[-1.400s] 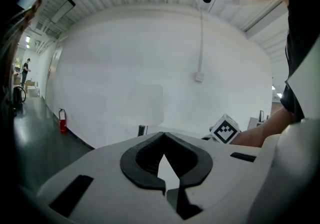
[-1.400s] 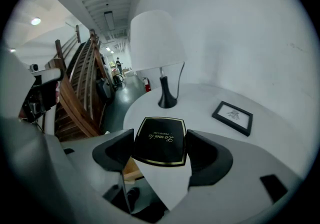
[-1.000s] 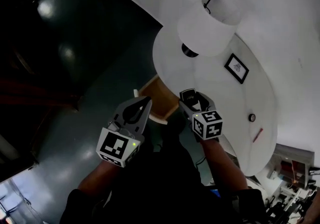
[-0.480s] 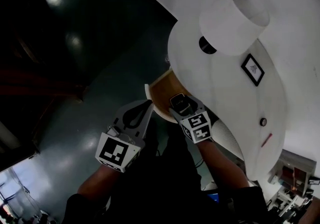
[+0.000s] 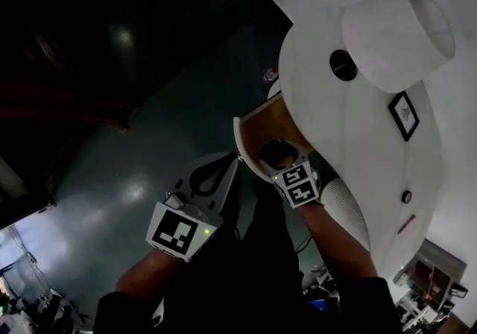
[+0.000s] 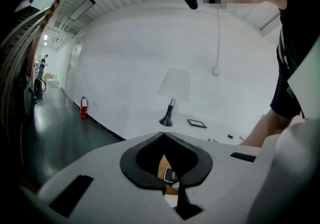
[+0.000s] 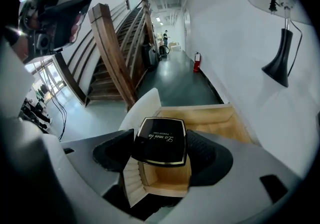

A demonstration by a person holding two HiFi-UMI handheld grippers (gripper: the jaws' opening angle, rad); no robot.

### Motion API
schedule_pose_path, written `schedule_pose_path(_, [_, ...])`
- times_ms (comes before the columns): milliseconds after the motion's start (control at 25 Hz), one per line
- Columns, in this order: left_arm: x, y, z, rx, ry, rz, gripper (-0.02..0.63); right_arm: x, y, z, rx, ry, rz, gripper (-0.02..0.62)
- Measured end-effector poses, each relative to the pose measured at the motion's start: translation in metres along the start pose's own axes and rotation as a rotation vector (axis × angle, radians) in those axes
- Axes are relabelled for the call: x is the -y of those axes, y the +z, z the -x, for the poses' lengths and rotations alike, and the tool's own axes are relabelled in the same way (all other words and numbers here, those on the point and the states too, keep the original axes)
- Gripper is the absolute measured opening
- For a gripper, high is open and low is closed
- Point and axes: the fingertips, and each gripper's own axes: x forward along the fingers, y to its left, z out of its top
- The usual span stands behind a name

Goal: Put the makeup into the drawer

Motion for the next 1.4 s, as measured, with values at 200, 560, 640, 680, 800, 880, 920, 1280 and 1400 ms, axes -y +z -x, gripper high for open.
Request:
schedule_pose_path(200, [-0.004,-0.011,-0.001,0.0,0.01,0.015,0.011,0.007,-0.016,-0.029,-0.048,0.015,0.037,0.291])
schedule_pose_path(560, [-0.008,-0.039,0.0,-0.029,0.025,0.032,0.011,0.023,-0.024,-0.08,-0.092,0.045,0.103,0.291])
schedule_pose_path(640, [-0.009,-0.046,-0.001,-0.038,0.023,0.035,0.011,0.027,-0.02,-0.091,-0.09,0.046,0.106,0.291])
schedule_pose_path(680, [-0.009,-0.049,-0.002,-0.042,0.023,0.038,0.011,0.029,-0.019,-0.097,-0.088,0.049,0.105,0.291])
schedule_pose_path(800, [-0.012,-0.054,-0.004,-0.041,0.027,0.048,0.011,0.03,-0.016,-0.111,-0.088,0.059,0.104,0.291])
schedule_pose_path(880, [-0.014,-0.054,-0.005,-0.034,0.033,0.057,0.011,0.03,-0.017,-0.12,-0.095,0.065,0.113,0.291])
schedule_pose_path(920, [-0.014,-0.054,-0.006,-0.031,0.036,0.063,0.011,0.03,-0.018,-0.124,-0.1,0.067,0.118,0.291])
schedule_pose_path(1280, [-0.014,-0.066,-0.002,-0.051,0.046,0.067,0.011,0.034,-0.03,-0.159,-0.141,0.075,0.084,0.291])
schedule_pose_path(1400, [-0.014,-0.072,0.001,-0.062,0.05,0.075,0.011,0.035,-0.033,-0.168,-0.157,0.073,0.067,0.291])
